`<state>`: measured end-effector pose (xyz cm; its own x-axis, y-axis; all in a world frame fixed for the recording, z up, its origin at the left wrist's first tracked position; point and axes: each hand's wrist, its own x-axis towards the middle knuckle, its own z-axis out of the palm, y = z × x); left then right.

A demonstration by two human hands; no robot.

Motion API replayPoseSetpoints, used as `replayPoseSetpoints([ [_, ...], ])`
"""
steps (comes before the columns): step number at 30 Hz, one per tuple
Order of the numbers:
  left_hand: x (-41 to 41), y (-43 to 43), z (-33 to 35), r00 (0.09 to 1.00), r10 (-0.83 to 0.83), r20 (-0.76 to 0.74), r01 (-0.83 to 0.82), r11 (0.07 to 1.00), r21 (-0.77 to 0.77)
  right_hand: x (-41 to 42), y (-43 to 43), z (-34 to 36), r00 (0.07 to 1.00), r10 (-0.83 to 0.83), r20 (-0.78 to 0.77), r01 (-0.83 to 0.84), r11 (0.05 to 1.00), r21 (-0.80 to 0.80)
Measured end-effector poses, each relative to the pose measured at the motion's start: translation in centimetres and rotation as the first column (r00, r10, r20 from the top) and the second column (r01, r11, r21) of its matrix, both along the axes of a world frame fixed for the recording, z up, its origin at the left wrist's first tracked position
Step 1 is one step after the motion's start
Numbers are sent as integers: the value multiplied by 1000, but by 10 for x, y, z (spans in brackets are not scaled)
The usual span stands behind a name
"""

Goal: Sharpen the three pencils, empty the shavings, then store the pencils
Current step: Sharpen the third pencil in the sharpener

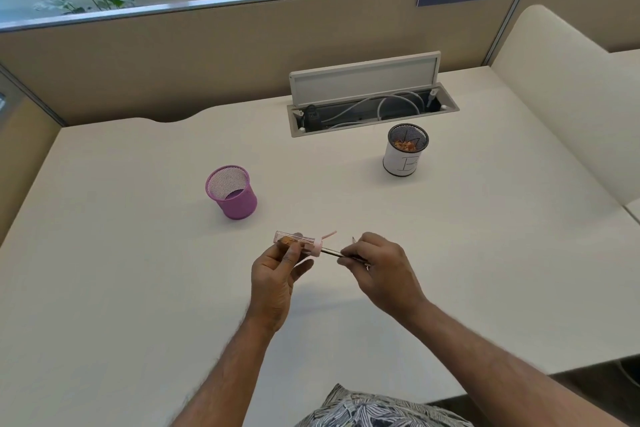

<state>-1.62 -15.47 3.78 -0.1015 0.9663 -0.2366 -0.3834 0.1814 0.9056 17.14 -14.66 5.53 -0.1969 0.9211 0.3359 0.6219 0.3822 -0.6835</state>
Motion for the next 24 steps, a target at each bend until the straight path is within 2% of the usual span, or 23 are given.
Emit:
replayPoseSetpoints([
  [4,-1,1,-2,1000,1,-5,-1,1000,-15,-1,1,-2,992,-22,-127,-2,982,-191],
  [7,-2,1,-3,1000,-27,-14,27,999,-19,-1,1,1,945,-117,-304,-43,880,-473],
  [10,-4,0,-3,999,-44,-3,44,999,-24,4,4,5,926,-108,-363,-144,785,-602],
  [16,-4,0,-3,995,-99,12,99,995,-8,13,9,13,850,-193,-491,-321,550,-771],
  [21,-4,1,-3,992,-123,35,123,992,-2,17,12,12,754,-372,-542,-506,197,-840],
  [22,-4,1,-3,992,-123,40,123,992,-4,18,13,11,749,-380,-543,-526,157,-836],
  [24,-4,0,-4,993,-111,48,112,994,-8,18,13,9,748,-370,-552,-539,146,-829],
])
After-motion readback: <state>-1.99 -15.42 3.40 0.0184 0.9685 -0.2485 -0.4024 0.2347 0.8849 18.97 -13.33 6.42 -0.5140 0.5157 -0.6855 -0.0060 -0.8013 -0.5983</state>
